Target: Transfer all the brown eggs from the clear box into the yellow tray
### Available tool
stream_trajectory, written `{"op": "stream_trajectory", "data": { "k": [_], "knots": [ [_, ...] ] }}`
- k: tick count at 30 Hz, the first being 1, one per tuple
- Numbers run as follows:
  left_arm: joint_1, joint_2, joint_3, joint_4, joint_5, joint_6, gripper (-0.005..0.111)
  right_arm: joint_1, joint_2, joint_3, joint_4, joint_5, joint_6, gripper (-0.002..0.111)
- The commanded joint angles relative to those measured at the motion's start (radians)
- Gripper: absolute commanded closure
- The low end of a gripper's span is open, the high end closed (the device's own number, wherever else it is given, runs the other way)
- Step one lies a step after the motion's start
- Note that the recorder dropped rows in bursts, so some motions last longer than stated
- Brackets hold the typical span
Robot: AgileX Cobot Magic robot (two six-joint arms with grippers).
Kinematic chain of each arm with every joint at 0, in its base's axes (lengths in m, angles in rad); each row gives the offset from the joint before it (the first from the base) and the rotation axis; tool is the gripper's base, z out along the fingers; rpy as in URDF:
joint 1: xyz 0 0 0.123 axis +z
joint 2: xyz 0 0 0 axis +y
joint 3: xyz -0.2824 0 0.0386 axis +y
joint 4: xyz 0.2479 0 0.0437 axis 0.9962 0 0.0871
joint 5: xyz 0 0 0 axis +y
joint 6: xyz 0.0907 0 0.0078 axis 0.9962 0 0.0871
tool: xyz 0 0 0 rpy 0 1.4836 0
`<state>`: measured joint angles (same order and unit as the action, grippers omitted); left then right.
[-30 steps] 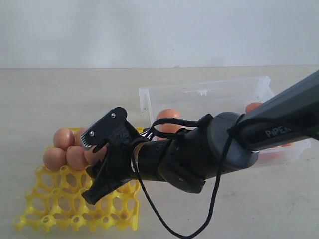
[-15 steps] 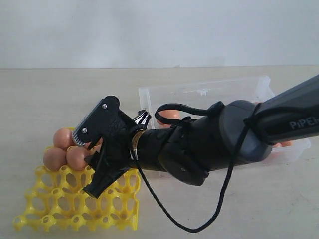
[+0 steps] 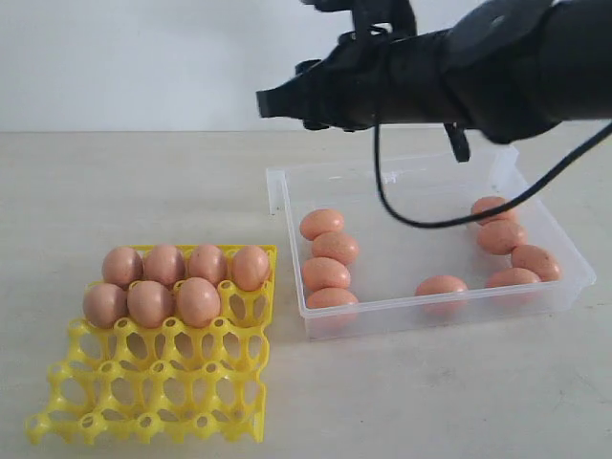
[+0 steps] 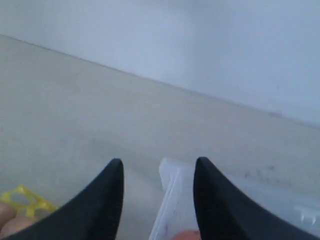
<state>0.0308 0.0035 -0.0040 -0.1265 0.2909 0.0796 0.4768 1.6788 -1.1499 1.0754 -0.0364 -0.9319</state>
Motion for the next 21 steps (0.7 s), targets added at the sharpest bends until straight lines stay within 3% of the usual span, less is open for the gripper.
{"op": "stream_trajectory", "data": {
  "k": [1,7,9,12,16,18,21],
  "knots": [
    [-0.006,-0.004,0.004,0.005,-0.007,0.0,0.103,-0.219,0.092,-0.1,0.056,0.39,-0.142,0.071],
    [-0.006,-0.004,0.004,0.005,-0.007,0.0,0.103,-0.319,0.241,-0.188,-0.272,0.393,-0.645,0.071],
    [-0.006,-0.004,0.004,0.005,-0.007,0.0,0.103,-0.319,0.253,-0.188,-0.364,0.339,-0.69,0.071],
    [-0.006,-0.004,0.004,0.005,-0.007,0.0,0.103,-0.319,0.253,-0.188,-0.353,0.175,-0.525,0.071],
    [-0.006,-0.004,0.004,0.005,-0.007,0.0,0.103,-0.317,0.24,-0.188,-0.264,-0.113,-0.094,0.071],
    [-0.006,-0.004,0.004,0.005,-0.007,0.0,0.103,-0.317,0.225,-0.193,-0.256,-0.109,0.077,0.071],
    [-0.006,-0.004,0.004,0.005,-0.007,0.0,0.103,-0.317,0.208,-0.23,-0.317,0.121,0.037,0.07]
  ]
}}
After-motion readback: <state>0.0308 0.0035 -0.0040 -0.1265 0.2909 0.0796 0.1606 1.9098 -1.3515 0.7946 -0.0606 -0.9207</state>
